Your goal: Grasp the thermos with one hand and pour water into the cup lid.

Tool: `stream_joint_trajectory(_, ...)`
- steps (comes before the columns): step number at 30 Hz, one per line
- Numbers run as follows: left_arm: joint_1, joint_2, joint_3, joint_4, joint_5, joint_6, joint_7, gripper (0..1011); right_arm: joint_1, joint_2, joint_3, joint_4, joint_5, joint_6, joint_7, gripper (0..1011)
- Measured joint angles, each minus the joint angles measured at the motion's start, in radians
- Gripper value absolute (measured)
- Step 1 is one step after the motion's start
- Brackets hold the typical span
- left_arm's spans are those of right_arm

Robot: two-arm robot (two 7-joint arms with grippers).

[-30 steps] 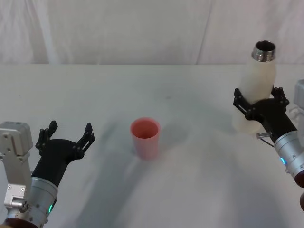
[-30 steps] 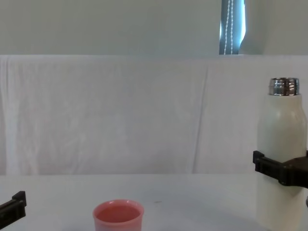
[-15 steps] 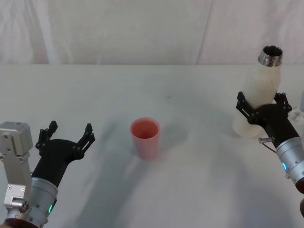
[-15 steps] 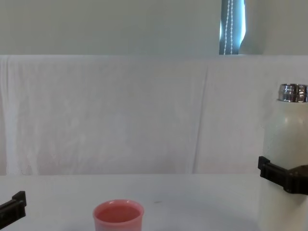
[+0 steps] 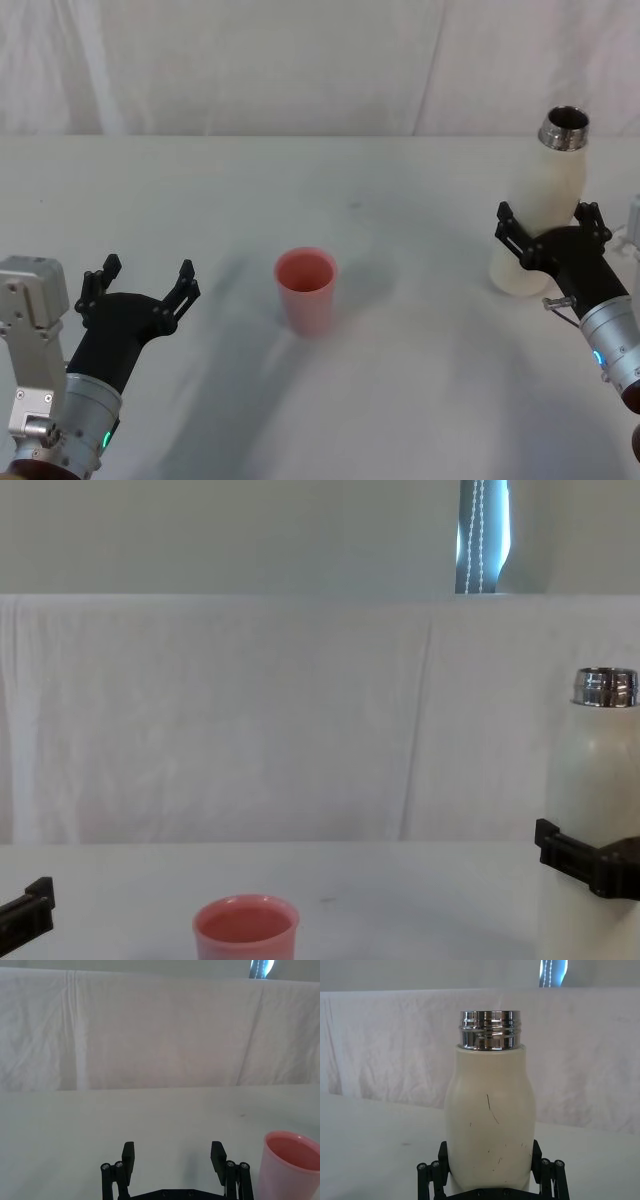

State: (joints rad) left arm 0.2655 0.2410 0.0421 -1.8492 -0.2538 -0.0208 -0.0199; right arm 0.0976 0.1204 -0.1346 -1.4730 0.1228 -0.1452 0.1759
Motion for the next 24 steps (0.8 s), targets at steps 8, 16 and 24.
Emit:
stream_joint_trajectory(8, 0.0, 0.0, 0.0, 0.0, 0.0, 0.0, 0.0, 1001, 0.004, 0.003, -0.005, 0.014, -0.002, -0.015, 0.005, 951)
stream_joint_trajectory(16, 0.0, 0.0, 0.0, 0.0, 0.0, 0.0, 0.0, 1001, 0.007, 0.008, -0.008, 0.024, -0.01, -0.023, 0.008, 951)
stream_joint_trajectory(24, 0.0, 0.0, 0.0, 0.0, 0.0, 0.0, 0.0, 1001, 0.008, 0.01, -0.008, 0.027, -0.016, -0.025, 0.008, 951)
